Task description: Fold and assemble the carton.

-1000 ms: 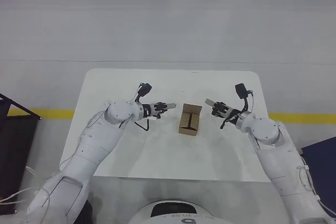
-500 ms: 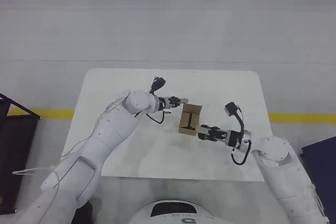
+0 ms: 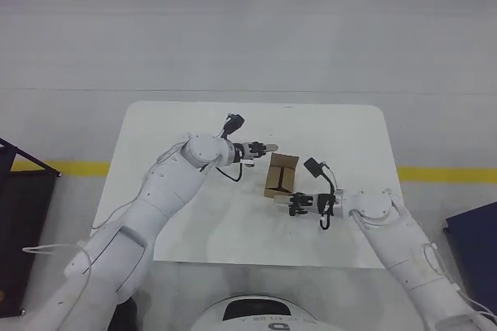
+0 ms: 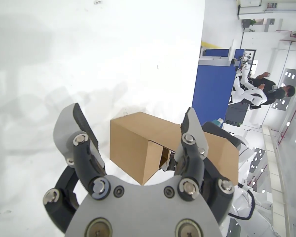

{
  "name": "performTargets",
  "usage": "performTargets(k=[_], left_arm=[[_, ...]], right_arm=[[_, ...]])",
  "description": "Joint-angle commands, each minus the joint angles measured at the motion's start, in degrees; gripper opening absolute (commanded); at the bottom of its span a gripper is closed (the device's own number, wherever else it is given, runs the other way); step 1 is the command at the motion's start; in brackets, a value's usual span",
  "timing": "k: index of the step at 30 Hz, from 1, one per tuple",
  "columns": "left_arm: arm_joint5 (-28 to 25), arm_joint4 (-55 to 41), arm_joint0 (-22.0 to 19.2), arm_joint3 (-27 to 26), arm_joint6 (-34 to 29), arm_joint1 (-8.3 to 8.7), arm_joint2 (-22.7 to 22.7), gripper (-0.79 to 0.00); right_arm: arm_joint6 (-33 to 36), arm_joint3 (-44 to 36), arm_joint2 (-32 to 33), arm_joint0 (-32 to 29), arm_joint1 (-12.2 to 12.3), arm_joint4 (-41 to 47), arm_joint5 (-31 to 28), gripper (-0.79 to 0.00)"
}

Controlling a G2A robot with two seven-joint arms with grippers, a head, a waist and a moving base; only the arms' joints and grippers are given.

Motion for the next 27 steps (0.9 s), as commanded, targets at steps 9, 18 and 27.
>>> performTargets(k=[9,18,27], left_arm=[[-0.89,0.55,1.86,-0.96,-0.7,1.16,-2.54,-0.092],[-0.92,0.48,3.45,-1.54,-1.08,2.7,-6.13,-0.105],[-0.18,1.33,4.54,-4.27,-1.7,3.03,-6.54,-0.089]], right_arm=[[-10.51,4.59,-0.13,2.34,-0.78,2.86,1.76,-0.145],[-5.02,2.09,2.15,0.55,-0.01,6.91,-2.45,-0.123],[4.89,-1.69,1.5,-1.19,0.74,9.12,-4.52,-0.065]])
